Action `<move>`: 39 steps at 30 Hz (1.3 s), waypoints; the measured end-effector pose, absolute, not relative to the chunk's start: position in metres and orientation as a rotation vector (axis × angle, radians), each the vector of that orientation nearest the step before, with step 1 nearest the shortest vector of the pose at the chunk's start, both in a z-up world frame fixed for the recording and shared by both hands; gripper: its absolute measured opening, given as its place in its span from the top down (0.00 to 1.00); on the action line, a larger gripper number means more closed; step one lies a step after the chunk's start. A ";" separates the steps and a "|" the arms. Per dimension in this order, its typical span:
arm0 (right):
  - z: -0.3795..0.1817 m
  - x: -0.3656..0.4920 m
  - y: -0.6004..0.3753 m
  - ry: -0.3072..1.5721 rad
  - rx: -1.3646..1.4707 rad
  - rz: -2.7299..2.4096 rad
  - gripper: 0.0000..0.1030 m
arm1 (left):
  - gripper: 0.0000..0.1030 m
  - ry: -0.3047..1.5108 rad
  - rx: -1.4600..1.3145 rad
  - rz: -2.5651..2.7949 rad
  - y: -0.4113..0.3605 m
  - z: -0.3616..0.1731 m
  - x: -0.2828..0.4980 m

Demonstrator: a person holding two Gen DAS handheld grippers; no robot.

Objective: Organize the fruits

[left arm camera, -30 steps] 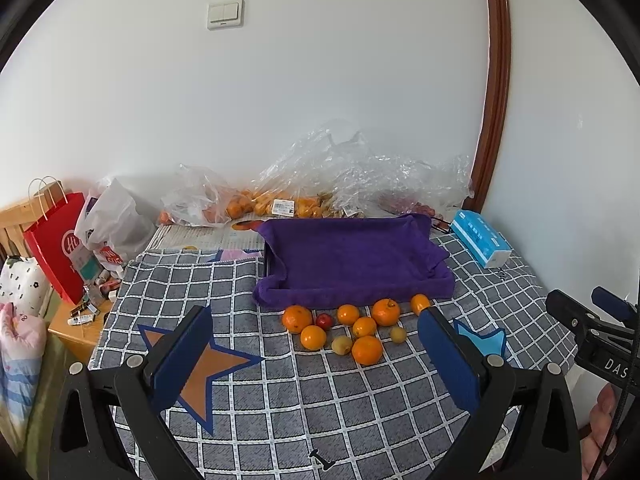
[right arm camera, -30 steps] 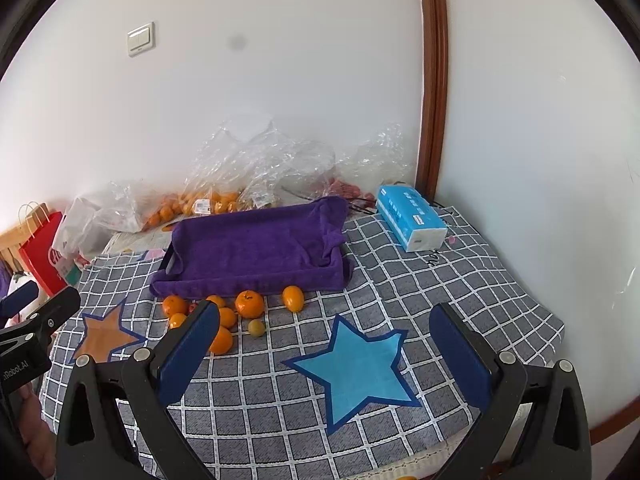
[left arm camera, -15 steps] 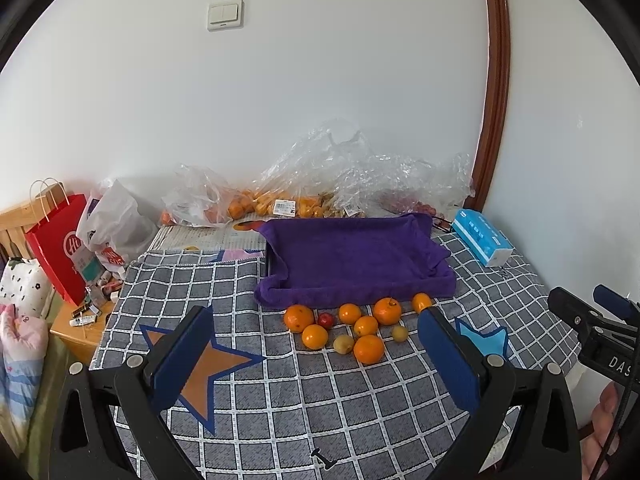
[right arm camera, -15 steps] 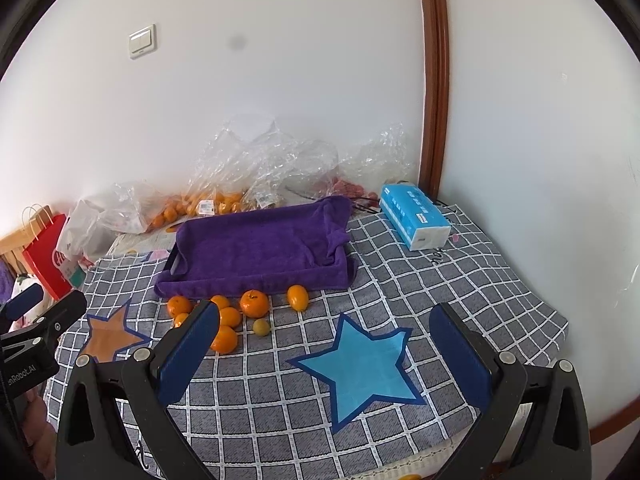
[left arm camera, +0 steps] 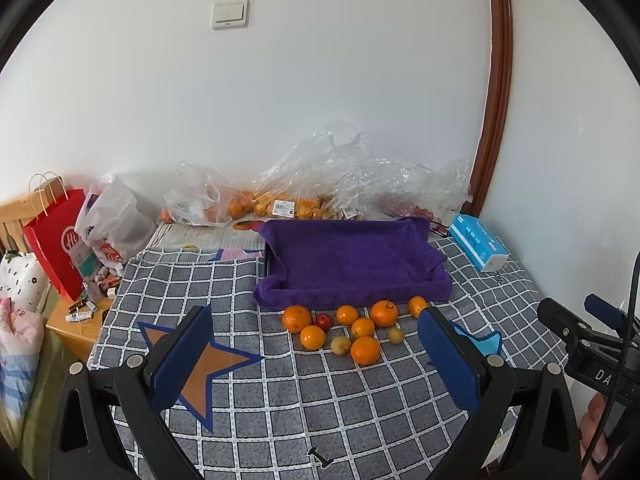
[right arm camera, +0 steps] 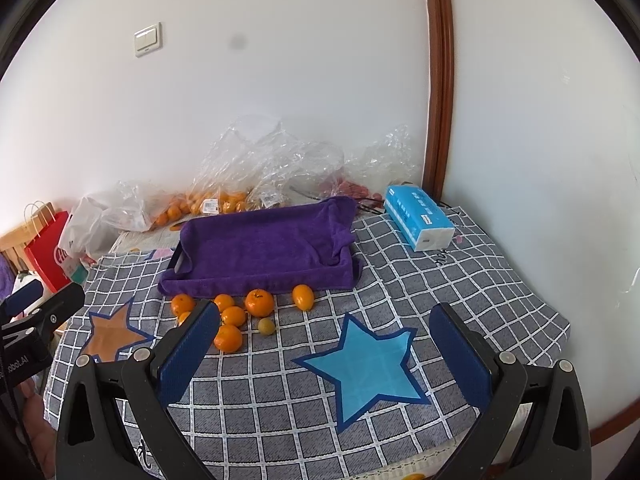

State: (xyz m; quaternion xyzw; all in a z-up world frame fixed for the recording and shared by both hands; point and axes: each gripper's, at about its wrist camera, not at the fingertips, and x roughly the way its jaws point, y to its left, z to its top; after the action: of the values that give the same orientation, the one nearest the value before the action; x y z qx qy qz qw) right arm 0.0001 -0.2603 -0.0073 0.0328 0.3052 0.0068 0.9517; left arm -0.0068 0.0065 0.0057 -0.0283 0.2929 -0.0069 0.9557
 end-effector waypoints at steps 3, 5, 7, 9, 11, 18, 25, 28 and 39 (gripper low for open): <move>-0.007 0.001 -0.260 0.622 0.067 0.016 0.00 | 0.00 0.597 -0.057 -0.015 0.007 0.005 -0.008; -0.007 0.001 -0.261 0.624 0.068 0.011 0.00 | 0.00 0.595 -0.057 -0.013 0.007 0.006 -0.008; -0.008 0.001 -0.261 0.624 0.071 0.016 0.00 | 0.00 0.590 -0.056 -0.010 0.008 0.006 -0.009; -0.009 0.001 -0.260 0.623 0.067 0.013 0.00 | 0.00 0.592 -0.060 -0.009 0.009 0.006 -0.008; -0.009 0.000 -0.259 0.624 0.068 0.014 0.00 | 0.00 0.594 -0.060 -0.010 0.009 0.006 -0.008; -0.009 0.000 -0.258 0.626 0.064 0.015 0.00 | 0.00 0.593 -0.062 -0.008 0.010 0.006 -0.007; -0.010 0.000 -0.257 0.623 0.062 0.020 0.00 | 0.00 0.585 -0.063 -0.006 0.013 0.005 -0.009; -0.009 -0.001 -0.257 0.621 0.061 0.016 0.00 | 0.00 0.581 -0.062 -0.004 0.013 0.005 -0.010; -0.013 0.011 -0.251 0.638 0.039 0.013 0.00 | 0.00 0.585 -0.060 0.007 0.013 0.004 -0.003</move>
State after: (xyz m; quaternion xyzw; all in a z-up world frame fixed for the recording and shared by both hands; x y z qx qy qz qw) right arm 0.0113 -0.2506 -0.0135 0.0192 0.3137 0.0064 0.9493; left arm -0.0028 0.0130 0.0040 -0.0297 0.2883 0.0034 0.9571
